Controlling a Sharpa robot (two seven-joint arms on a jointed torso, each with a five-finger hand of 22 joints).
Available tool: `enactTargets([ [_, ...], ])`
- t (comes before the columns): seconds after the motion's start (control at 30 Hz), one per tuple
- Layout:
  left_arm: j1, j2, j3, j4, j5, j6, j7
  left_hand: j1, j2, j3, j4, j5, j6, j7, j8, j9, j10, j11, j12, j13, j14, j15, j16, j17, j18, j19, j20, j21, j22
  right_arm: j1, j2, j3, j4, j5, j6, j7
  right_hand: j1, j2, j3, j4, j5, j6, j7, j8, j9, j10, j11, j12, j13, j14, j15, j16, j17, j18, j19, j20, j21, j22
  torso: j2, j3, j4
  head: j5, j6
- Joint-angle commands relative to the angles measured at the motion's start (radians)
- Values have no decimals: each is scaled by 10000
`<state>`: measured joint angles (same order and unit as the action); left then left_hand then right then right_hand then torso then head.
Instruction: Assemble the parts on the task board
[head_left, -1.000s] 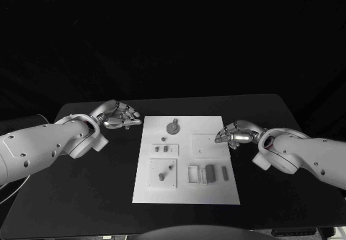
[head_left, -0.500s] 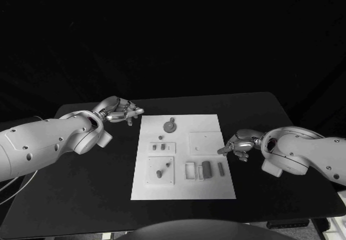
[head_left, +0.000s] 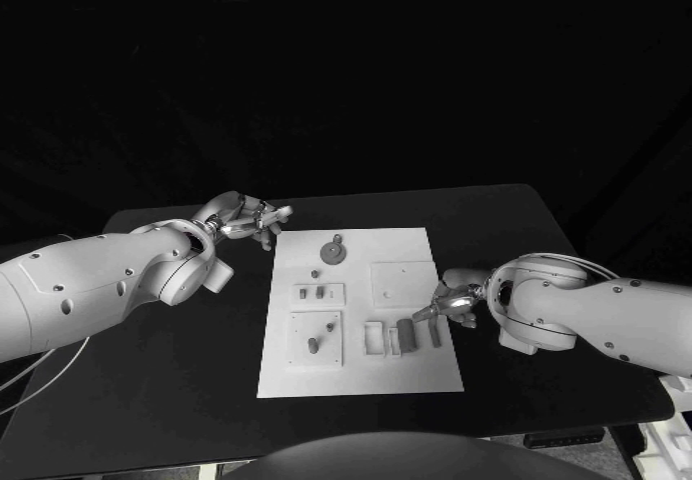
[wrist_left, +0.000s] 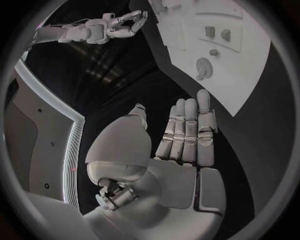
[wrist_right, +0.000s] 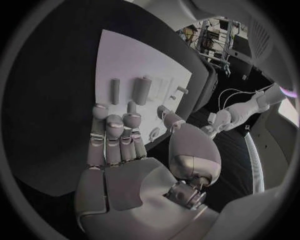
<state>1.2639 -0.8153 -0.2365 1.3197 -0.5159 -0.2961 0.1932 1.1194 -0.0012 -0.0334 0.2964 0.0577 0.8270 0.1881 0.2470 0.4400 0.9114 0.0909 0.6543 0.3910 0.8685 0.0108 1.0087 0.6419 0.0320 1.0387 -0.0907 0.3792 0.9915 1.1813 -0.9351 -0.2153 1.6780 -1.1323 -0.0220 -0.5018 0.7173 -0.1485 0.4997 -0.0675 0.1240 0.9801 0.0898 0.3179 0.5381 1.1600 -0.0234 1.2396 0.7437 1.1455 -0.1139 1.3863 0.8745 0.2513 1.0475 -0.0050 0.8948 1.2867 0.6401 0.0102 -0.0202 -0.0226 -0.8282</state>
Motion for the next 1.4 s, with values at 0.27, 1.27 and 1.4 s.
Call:
enactTargets([
  [0.27,-22,108,4,69,218,73,-139,-368,69,97,11,-46,-27,-13,97,-23,56,-3,22,-30,26,-48,-11,44,523,72,-24,-20,46,-15,593,-196,-331,-752,439,-197,-101,22,-24,172,44,227,-64,70,15,245,-59,119,63,296,-131,141,26,105,121,-96,158,65,30,-13,34,70,-68],
  [1.27,-21,228,6,105,258,131,-163,-776,130,90,10,-52,-87,-5,126,-43,0,6,52,-61,-21,-47,-15,71,531,29,-27,-53,102,-354,1511,-312,-1384,-1402,1078,-231,-373,-400,119,882,-414,283,-83,19,-8,242,-78,148,162,248,-134,250,86,105,62,-184,201,151,58,-6,1,338,-153],
  [1.4,-21,230,6,107,258,154,-172,-810,124,92,9,-53,-120,5,121,-51,-30,15,48,-70,-49,-40,-24,74,530,2,-22,-68,111,-357,1595,-311,-1461,-1401,1142,-231,-404,-420,114,931,-474,289,-86,21,-6,241,-78,148,165,245,-133,253,87,105,61,-185,203,154,62,0,6,362,-167],
])
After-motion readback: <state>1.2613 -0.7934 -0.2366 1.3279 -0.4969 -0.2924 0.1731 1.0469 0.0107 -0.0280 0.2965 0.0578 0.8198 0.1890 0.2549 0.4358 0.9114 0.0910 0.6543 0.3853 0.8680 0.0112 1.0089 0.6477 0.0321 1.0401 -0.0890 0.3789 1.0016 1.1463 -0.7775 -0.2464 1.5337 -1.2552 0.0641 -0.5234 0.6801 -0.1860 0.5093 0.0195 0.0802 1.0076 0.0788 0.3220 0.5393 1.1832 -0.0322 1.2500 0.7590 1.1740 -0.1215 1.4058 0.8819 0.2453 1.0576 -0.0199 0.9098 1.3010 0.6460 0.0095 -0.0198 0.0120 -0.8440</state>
